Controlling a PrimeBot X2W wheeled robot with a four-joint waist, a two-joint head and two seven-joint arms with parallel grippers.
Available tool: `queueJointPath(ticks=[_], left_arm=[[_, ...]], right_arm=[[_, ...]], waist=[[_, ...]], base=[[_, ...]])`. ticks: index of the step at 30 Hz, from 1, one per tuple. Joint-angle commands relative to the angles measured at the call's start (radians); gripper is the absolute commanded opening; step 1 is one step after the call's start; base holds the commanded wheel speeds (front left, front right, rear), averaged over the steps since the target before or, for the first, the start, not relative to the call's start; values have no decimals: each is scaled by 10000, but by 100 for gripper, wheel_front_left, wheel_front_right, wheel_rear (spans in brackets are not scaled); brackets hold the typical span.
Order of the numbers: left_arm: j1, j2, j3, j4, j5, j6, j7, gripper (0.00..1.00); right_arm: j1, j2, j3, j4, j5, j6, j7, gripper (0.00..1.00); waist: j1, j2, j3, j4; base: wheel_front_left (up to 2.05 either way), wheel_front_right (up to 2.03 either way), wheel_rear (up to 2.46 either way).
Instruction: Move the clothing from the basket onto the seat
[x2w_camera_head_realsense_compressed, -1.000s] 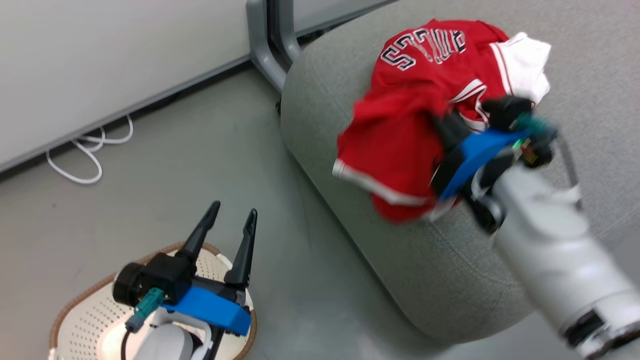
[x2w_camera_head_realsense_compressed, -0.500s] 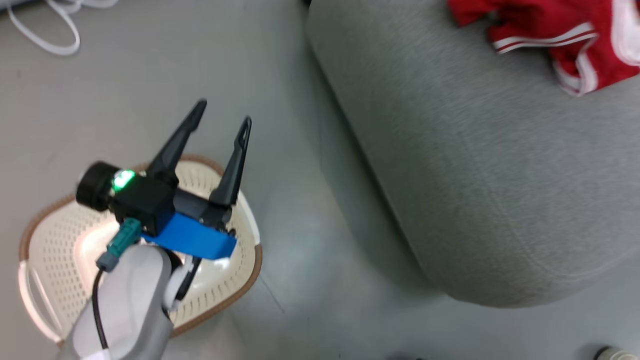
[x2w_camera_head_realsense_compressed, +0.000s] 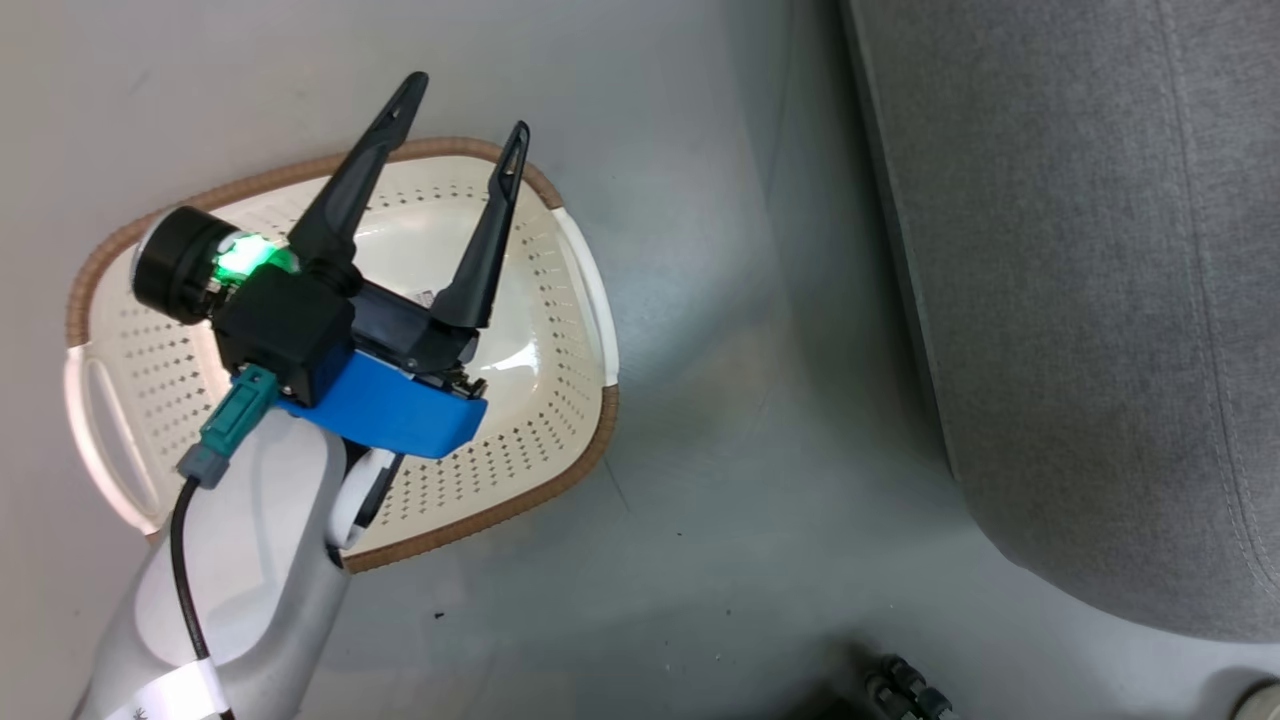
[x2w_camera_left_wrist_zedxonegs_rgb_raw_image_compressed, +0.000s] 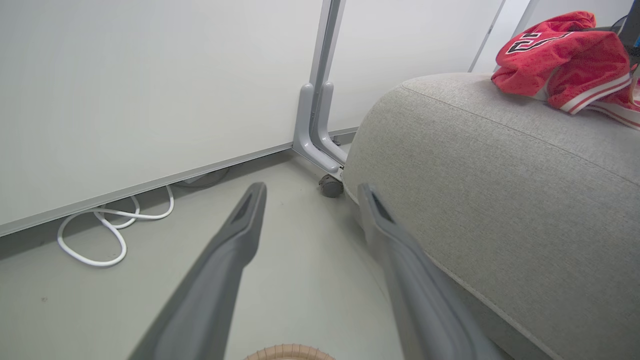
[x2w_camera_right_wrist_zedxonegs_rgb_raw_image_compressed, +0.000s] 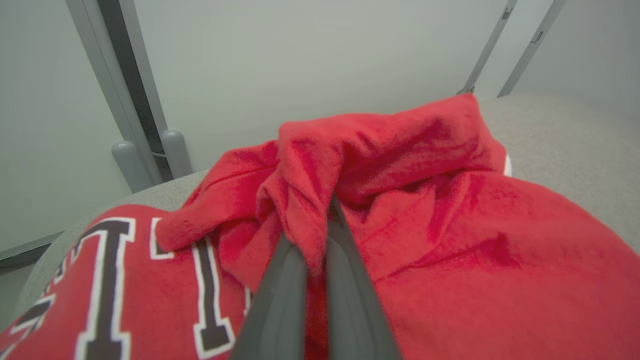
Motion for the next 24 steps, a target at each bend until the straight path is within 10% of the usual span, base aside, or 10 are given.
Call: queueJointPath(ticks=[1,3,4,24], left_arm=[[-128,-109,-25,39,-41,-8,-27,100],[2,-223,-56,146,-93,-8,-27,100],[90,-274,-63,237,-141,-8,-26,100],[3846,-1681,1538,1675,-1062,-7,-26,100]], right_arm=[[216,58,-50,-92,-235,1,-33,7],[320,64,-108,-225,-579,1,-35,55],[415,126,-122,-264,-745,1,-34,100],[4516,2145,1998,-1576,-1567,1,533,100]], waist=[[-3,1,-133,172],[-3,1,-418,260],[-3,1,-596,304],[-3,1,-6640,1280]], base=[[0,0,0],[0,0,0],[0,0,0],[0,0,0]])
